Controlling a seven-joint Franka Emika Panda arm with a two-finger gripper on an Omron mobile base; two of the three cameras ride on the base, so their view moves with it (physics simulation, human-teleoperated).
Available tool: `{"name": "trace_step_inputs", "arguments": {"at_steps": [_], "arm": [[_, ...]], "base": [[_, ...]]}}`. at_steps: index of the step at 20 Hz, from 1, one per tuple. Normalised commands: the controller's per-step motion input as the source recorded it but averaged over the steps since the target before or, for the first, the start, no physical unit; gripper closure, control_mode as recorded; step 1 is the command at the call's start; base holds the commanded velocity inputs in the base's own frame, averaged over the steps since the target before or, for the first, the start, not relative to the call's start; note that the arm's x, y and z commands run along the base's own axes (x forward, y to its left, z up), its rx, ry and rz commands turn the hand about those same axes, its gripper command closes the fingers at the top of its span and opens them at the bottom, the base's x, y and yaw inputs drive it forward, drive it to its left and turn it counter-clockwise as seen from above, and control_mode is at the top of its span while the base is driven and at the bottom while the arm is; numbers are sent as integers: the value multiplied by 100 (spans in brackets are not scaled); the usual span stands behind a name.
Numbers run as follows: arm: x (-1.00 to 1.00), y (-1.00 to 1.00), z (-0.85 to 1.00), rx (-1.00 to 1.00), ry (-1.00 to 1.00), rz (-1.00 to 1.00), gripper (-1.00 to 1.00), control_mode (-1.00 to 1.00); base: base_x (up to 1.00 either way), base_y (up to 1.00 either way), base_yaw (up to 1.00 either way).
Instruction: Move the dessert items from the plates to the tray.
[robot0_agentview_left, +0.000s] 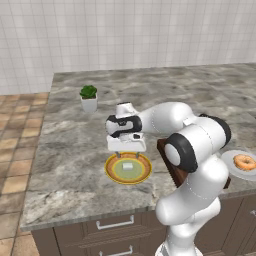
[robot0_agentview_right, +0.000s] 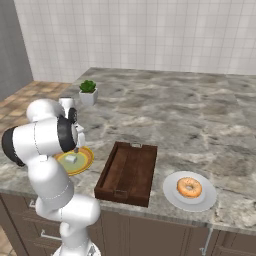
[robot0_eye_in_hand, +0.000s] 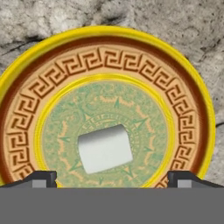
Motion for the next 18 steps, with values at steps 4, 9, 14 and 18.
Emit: {"name": "trace_step_inputs", "arguments": {"at_steps": [4,9,14,18], "arm": [[0,1,-2,0,0,-1,-100,-100],[0,2,-11,0,0,-1,-100,-100],[0,3,-14,0,0,-1,-100,-100],[0,1,-17,0,0,-2,-100,-100]], "base": [[0,0,0],[0,0,0],[0,0,0],[0,0,0]]}}
